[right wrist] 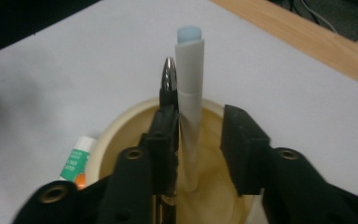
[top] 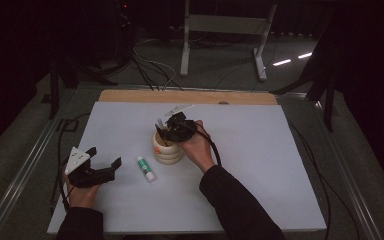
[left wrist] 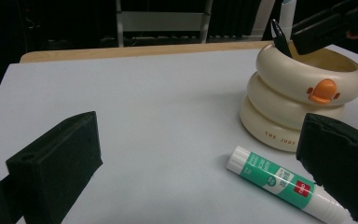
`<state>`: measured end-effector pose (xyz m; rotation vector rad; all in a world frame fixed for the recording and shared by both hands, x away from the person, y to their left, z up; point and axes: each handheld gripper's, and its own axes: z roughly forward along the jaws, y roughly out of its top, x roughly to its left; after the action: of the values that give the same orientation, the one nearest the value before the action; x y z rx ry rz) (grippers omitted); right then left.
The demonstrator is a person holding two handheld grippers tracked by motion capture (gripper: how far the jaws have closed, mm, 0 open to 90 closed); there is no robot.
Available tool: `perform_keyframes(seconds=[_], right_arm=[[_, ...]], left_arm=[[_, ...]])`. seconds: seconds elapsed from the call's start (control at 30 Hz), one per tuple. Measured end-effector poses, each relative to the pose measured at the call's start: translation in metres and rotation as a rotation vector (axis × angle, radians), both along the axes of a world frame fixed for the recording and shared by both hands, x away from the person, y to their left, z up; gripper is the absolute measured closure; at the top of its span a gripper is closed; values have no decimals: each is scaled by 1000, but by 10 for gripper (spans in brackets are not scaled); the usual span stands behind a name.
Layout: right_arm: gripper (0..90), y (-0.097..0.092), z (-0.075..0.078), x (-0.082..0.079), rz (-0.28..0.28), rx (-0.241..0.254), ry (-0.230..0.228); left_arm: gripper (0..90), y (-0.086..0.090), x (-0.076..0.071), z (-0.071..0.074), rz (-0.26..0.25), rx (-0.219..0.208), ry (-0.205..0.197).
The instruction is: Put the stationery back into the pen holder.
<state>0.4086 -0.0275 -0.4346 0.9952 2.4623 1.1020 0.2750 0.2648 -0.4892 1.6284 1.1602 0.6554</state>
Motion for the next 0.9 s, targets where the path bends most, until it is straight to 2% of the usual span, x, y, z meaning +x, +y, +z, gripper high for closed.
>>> perform_keyframes(seconds=[0.1,0.33,0.53,0.73,0.9], right_arm=[[523,-1,3,-1,-9,9,-17],[160,-5,9,-3,-60,27,-50],[40,-7,12,-5,-52,14,-65],[0,-11,15,-9,-14,20,-72],[0,-22,19,-13,-14,18,-105]], left_arm=[[4,0,0,0,0,1,0],[3,0,0,0,-1,3,1],[4,-1,0,0,-1,4,3],[4,0,0,0,1,2,2],[4,0,-1,0,2,1,2]])
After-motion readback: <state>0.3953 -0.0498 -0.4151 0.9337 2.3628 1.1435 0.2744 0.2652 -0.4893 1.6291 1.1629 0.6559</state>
